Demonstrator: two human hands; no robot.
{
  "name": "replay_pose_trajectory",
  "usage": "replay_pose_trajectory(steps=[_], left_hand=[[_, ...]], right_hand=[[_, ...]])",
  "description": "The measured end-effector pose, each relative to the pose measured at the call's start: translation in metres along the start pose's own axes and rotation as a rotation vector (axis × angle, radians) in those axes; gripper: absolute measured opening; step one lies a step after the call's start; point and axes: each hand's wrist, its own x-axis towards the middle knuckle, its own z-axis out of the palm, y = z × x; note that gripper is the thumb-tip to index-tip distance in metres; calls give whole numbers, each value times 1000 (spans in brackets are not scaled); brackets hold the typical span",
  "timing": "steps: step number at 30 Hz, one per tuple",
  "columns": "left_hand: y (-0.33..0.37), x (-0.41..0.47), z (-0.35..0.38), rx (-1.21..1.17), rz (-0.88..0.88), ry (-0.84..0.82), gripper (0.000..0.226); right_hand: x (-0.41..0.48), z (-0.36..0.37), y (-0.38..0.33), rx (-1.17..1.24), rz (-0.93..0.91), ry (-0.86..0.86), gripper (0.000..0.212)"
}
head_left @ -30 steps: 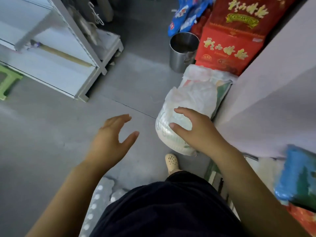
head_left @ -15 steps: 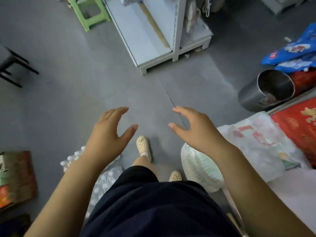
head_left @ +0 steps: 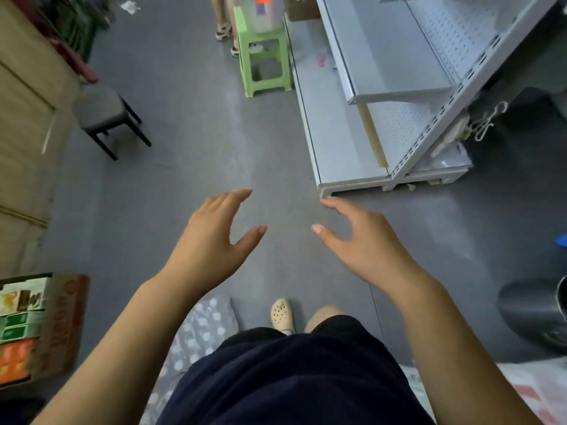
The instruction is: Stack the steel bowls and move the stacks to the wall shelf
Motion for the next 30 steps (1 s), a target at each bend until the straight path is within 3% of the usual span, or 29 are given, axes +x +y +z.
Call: replay_pose_trajectory(steps=[15,30], left_hand=[[-80,202,-74,-16,-172,170,65],[-102,469,-147,-66,-81,273,60]], right_hand=[[280,-26,-74,-58,-134,-72,56],[544,-105,-119,-71,-201,-51,60]])
